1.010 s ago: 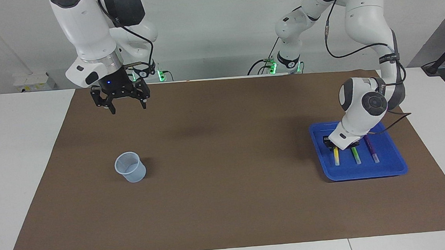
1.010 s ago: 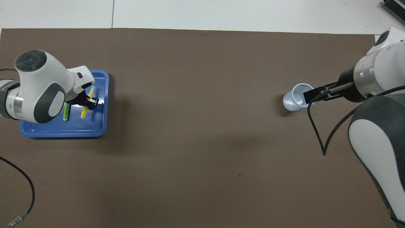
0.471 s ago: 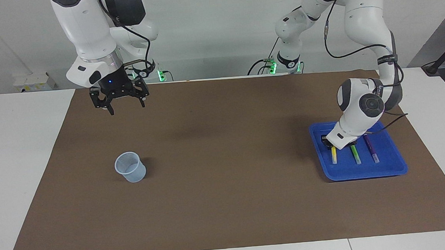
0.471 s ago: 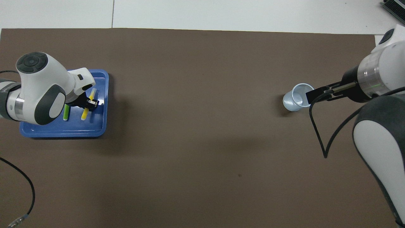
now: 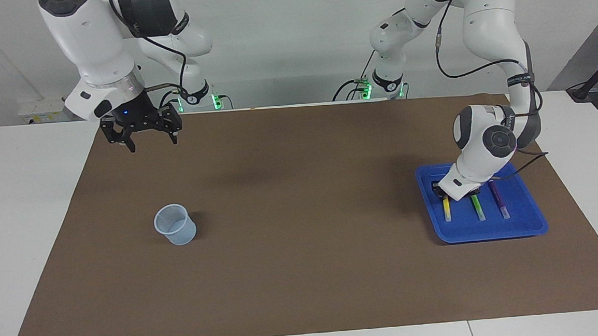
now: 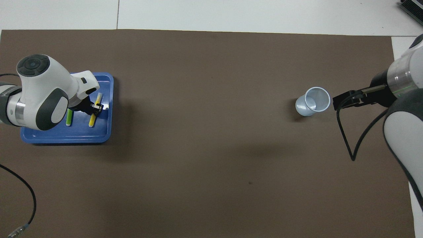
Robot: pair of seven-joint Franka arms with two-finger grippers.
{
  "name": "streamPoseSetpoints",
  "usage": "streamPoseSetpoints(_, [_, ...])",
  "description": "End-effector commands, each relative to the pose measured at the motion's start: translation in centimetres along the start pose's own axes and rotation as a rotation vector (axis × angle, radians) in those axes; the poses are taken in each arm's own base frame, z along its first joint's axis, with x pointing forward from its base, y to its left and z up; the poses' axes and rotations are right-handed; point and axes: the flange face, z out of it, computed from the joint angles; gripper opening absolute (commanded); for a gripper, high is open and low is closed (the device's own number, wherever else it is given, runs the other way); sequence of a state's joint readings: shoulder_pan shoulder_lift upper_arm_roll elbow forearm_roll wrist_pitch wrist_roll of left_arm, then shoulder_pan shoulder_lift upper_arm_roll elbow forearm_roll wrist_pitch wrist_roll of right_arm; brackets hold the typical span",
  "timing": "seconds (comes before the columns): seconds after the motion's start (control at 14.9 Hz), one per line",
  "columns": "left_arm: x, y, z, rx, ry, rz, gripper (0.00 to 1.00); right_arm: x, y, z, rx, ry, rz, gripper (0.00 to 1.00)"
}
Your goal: Right arm passes pens to left for tray arrangement
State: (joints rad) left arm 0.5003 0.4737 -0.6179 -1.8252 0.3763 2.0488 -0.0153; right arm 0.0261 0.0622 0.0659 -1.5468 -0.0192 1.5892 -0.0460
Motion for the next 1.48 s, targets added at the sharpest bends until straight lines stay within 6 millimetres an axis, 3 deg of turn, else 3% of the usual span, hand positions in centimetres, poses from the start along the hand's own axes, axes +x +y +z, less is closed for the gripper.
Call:
streamPoseSetpoints(0.0, [-0.6, 0.0, -0.3, 0.026, 0.004, 0.008, 1.00, -0.2, -0.3, -0.3, -0.006, 0.004, 0.015, 1.00])
streamPoseSetpoints(0.13, [-0.4, 0.6, -0.7, 0.029, 0.010, 0.012, 1.00, -0.2, 0.1, -0.7, -0.006, 0.018, 0.020, 1.00])
streamPoseSetpoints(0.4, [0.0, -0.2, -1.4, 0.030, 0.055, -0.005, 1.00, 0.0, 0.8, -0.7, -0.015, 0.030, 0.017, 1.00])
streamPoseSetpoints(0.61, [0.2, -0.2, -2.2, 0.037, 0.090, 0.002, 1.00, -0.4, 4.0, -0.8, -0.015, 0.028, 0.067, 1.00])
streamPoseSetpoints(0.94, [0.2, -0.2, -2.4, 0.040, 0.094, 0.002, 1.00, -0.6, 4.7, -1.8, -0.009, 0.048, 0.025, 1.00])
streamPoseSetpoints(1.14, [-0.2, 0.7, -6.2, 0.089, 0.138, 0.007, 1.00, -0.4, 3.8, -1.7, -0.008, 0.055, 0.016, 1.00])
streamPoseSetpoints(1.41, [-0.6, 0.5, -8.5, 0.115, 0.167, -0.003, 1.00, -0.4, 3.8, -1.6, -0.008, 0.053, 0.016, 1.00])
